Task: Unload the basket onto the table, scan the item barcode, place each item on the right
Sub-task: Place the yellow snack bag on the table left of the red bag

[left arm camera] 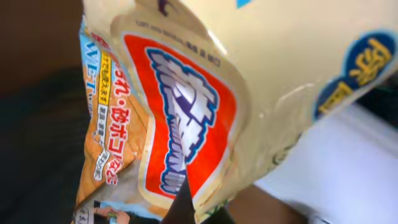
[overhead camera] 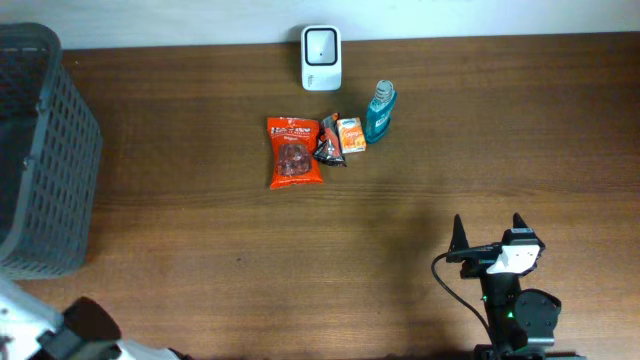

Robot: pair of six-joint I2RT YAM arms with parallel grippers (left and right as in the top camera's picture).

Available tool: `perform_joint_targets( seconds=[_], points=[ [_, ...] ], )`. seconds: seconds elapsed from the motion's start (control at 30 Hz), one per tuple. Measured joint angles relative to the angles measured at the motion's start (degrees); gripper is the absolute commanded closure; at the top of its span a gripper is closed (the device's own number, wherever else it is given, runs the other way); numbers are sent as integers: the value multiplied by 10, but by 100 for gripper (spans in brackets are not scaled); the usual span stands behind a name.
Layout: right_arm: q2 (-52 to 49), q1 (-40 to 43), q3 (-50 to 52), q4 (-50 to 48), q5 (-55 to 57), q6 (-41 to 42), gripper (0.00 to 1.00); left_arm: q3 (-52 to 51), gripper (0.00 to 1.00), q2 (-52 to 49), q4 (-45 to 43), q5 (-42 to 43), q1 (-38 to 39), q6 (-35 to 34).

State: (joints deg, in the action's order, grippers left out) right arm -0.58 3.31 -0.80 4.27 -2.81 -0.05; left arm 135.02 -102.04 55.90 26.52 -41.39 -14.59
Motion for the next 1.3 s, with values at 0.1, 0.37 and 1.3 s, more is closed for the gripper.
perform_joint_targets(
  seconds=[0.1,0.37,1.3],
  points=[
    [0,0,0,0,0,0,1,1,100,22,39,82,90,-8],
    [0,0,0,0,0,0,1,-3,100,-65,261,-132,417,-13],
    [0,0,0,0,0,0,1,122,1,-242,407,-173,485,-33]
  ],
)
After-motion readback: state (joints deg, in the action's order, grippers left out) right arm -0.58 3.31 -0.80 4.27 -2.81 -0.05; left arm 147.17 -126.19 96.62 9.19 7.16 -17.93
